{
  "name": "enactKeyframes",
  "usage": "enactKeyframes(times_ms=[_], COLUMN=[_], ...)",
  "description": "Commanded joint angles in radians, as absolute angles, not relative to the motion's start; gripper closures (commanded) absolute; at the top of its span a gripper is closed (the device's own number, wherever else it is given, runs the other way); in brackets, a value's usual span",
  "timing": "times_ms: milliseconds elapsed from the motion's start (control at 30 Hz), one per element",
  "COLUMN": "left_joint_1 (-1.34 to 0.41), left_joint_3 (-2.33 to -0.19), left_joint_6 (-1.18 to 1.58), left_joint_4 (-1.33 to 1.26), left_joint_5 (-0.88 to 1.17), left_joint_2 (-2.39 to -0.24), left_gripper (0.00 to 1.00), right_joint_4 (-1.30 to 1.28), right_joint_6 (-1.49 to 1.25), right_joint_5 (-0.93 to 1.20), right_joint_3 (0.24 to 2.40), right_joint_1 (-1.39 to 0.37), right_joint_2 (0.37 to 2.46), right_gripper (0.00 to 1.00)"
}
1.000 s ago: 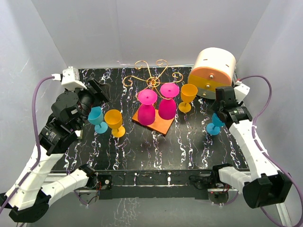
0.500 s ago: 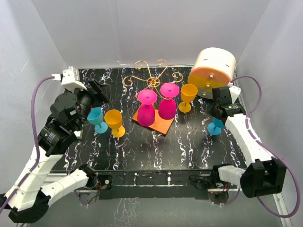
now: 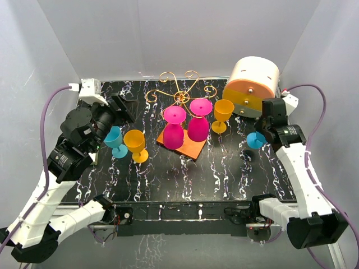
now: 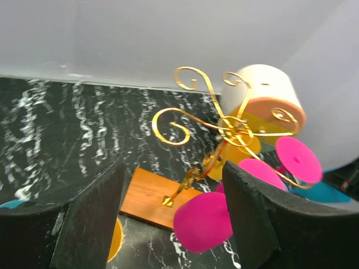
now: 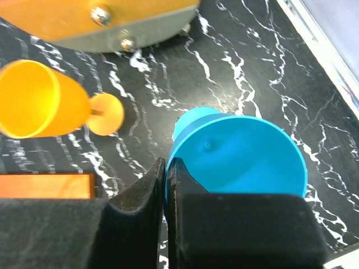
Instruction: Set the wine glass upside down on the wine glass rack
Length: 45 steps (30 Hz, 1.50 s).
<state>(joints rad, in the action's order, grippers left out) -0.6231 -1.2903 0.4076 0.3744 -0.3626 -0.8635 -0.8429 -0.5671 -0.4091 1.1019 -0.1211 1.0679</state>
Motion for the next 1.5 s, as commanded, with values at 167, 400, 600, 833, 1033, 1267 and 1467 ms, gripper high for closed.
enactKeyframes(times_ms=[167,400,600,833,1033,1267,1467], left_joint_1=[-0.617,-0.617,-0.618,-0.629,-0.729,-0.872,-1.003], left_joint_3=[-1.258,-1.216,-1.187,-1.187,-1.149,-1.218,-1.245], left_joint_6=[0.298,0.360,0.481,0.756,0.950,0.988,1.031], left_joint_4=[0.137,-0.071,-0.254,-0.496,-0.656,-0.692,-0.769], left_joint_5=[0.087,0.324,0.421,0.553,0.416,0.253,0.061], left_joint_2=[-0.860,-0.903,-0.950,-1.068,-1.141,-1.252,-1.374], left_gripper=[0.28,0.14,0.01,0.02,0.08,0.13,0.37], right_joint_4=[-0.842,-0.812,-0.782,-0.573,-0.382,-0.230,-0.178], right_joint_6=[-0.722,-0.806,-0.846,-0.818,-0.813,-0.845,-0.899], right_joint_5=[-0.197,-0.170,-0.169,-0.088,-0.026,0.038,0.069], right_joint_3=[1.226,1.259,1.272,1.228,1.212,1.165,1.118], right_joint_1=[-0.113,-0.113,-0.114,-0.113,-0.113,-0.114,-0.113], right_joint_2=[0.850,0.658,0.558,0.483,0.474,0.451,0.445], right_gripper=[1.00,1.00,1.00,1.00,1.00,1.00,1.00])
